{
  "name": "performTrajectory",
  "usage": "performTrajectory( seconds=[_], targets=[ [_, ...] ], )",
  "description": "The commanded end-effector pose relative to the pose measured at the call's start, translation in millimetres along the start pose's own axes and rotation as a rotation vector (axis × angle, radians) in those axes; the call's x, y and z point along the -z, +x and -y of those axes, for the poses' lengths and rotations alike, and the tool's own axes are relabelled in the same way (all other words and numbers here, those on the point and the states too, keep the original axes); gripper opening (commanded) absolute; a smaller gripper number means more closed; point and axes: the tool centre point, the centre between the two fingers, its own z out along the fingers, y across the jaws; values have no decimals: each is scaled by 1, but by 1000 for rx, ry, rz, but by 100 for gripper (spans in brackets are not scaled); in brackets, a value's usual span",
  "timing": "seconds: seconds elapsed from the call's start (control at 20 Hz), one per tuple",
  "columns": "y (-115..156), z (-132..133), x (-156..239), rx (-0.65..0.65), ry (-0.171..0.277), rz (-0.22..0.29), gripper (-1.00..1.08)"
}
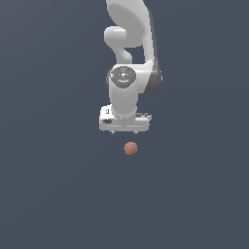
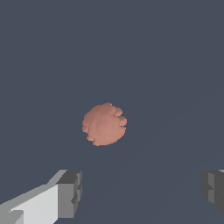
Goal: Pick up the object and move it to a goal position.
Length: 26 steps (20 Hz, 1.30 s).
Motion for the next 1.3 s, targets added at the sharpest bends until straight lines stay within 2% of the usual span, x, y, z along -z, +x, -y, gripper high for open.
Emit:
performTrajectory(
  seconds=[0.0, 0.5, 0.85, 1.25],
  targets=[
    [0, 0, 0, 0, 0, 0, 100],
    [-3, -18, -2, -61, 13, 15, 100],
    [-2, -16, -2, -76, 12, 13, 100],
    [1, -12, -7, -168, 12, 7, 100]
  ],
)
